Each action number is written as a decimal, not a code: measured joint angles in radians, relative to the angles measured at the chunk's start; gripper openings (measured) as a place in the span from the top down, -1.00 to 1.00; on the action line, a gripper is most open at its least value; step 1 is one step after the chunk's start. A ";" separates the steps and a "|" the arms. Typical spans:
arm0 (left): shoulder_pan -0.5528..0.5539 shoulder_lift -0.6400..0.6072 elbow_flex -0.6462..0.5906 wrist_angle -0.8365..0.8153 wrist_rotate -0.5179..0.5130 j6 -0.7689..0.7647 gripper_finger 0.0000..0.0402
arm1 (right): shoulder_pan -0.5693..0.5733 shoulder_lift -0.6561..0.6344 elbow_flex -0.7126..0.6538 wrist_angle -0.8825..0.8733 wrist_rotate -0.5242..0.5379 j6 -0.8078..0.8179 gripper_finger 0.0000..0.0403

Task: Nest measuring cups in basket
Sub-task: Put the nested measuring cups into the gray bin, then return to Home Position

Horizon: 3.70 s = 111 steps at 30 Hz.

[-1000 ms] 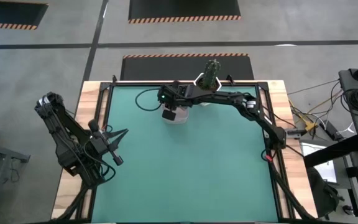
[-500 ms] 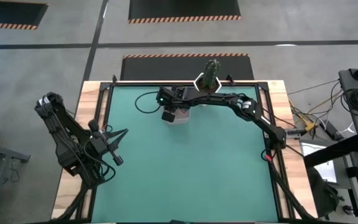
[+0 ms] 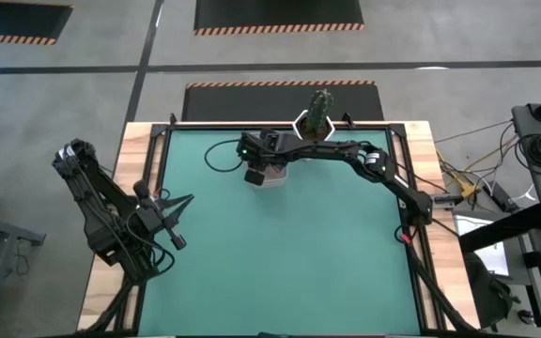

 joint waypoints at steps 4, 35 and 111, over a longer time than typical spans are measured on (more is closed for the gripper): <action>0.000 0.000 0.000 0.000 0.000 0.000 1.00 | 0.000 0.000 -0.016 0.017 -0.002 0.001 0.44; 0.000 0.012 -0.001 0.026 0.037 0.012 1.00 | 0.186 -0.232 0.019 -0.202 -0.045 -0.039 0.00; 0.926 -1.186 -1.123 1.732 1.580 1.413 1.00 | 0.462 -2.252 -2.078 0.879 -0.133 -0.217 0.00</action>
